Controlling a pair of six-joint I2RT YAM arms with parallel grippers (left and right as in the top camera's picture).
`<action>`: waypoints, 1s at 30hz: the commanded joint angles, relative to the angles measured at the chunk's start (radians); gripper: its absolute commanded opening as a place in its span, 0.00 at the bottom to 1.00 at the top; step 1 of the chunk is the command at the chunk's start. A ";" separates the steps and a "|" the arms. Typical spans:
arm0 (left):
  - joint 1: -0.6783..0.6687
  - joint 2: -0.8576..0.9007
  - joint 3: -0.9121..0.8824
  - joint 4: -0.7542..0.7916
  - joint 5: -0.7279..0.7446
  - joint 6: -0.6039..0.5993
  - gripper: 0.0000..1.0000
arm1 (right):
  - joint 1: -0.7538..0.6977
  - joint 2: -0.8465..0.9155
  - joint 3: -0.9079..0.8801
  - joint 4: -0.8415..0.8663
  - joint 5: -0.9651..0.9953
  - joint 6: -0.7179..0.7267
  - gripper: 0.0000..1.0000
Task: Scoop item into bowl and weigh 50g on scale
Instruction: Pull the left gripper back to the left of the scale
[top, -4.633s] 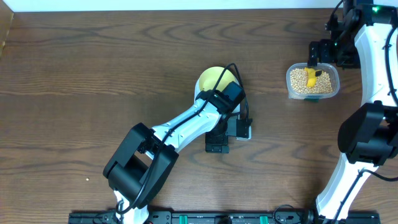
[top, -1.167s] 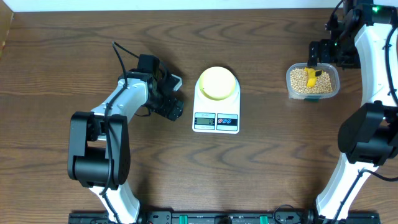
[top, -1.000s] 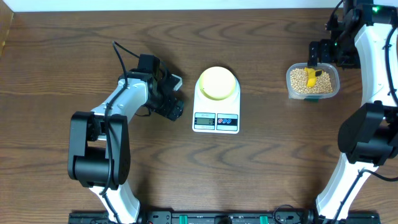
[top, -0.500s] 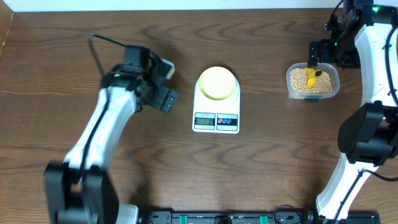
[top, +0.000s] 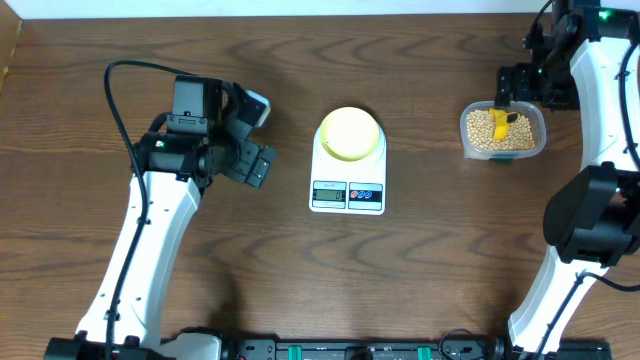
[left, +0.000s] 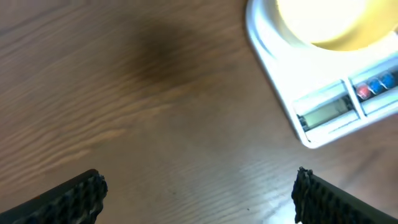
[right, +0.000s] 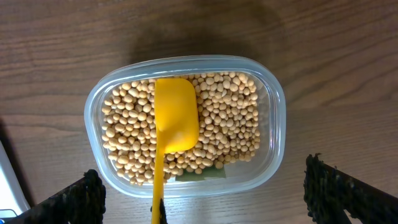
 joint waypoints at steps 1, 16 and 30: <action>0.031 -0.010 0.018 -0.046 0.168 0.201 0.98 | 0.005 0.007 0.018 0.000 0.005 -0.001 0.99; 0.090 0.187 0.139 -0.359 0.486 0.830 0.98 | 0.004 0.007 0.018 0.000 0.005 -0.001 0.99; 0.091 0.201 0.138 -0.278 0.442 1.027 0.98 | 0.004 0.007 0.018 0.000 0.005 -0.001 0.99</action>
